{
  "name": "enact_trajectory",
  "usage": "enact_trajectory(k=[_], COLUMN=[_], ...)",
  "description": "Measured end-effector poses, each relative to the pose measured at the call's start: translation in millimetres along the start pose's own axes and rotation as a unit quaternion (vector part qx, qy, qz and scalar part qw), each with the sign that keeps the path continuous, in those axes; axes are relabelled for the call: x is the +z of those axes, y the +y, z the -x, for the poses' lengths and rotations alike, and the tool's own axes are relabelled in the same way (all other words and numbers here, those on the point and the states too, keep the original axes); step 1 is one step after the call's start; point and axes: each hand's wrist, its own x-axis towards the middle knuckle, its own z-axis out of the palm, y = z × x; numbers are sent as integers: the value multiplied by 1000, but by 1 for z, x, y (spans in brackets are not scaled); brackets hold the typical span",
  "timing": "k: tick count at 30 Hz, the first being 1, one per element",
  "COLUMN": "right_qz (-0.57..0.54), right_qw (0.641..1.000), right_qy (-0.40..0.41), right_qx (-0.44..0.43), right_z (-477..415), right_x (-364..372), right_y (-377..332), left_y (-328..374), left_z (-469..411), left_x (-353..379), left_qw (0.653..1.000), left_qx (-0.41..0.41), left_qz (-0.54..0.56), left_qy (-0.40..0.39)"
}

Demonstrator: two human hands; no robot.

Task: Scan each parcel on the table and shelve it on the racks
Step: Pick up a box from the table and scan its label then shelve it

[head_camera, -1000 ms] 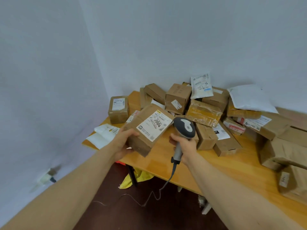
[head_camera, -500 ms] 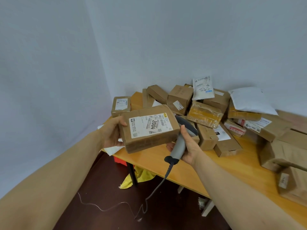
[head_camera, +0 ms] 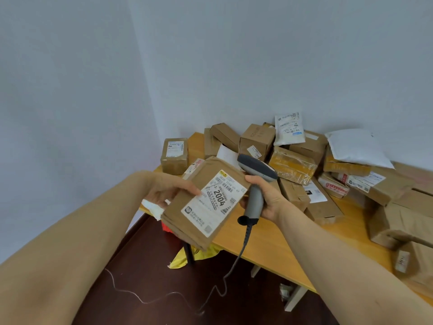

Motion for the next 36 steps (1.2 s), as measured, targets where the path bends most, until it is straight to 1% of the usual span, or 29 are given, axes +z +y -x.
enact_trajectory(k=[1, 3, 6, 7, 9, 11, 15, 18, 22, 28, 36], right_qz=[-4, -16, 6, 11, 19, 61, 130, 160, 173, 178, 179], right_qw=[1000, 1000, 997, 997, 999, 998, 990, 985, 983, 982, 981], right_qy=[0, 11, 57, 56, 26, -4, -57, -67, -59, -59, -67], right_qx=[-1, -23, -60, -59, -31, -4, 21, 24, 26, 23, 17], right_z=[0, -2, -4, -4, 0, 5, 14, 18, 19, 18, 14], right_x=[4, 9, 9, 9, 15, 25, 47, 56, 65, 75, 86], right_y=[-1, -1, -1, -1, 1, 5, 13, 14, 12, 9, 7], left_y=[2, 2, -8, -11, -17, -20, -26, -30, -35, -37, -42], left_z=[-2, -5, -6, -7, -9, -13, -21, -25, -26, -25, -24], left_x=[3, 5, -3, -6, -11, -12, -12, -15, -20, -22, -30], left_qw=[1000, 998, 983, 974, 950, 922, 887, 873, 864, 855, 853], left_qx=[5, 16, 47, 59, 83, 106, 126, 130, 127, 132, 120], left_qz=[10, 34, 85, 104, 148, 191, 228, 232, 241, 256, 266], left_qy=[7, 47, 153, 192, 262, 319, 382, 408, 424, 432, 432])
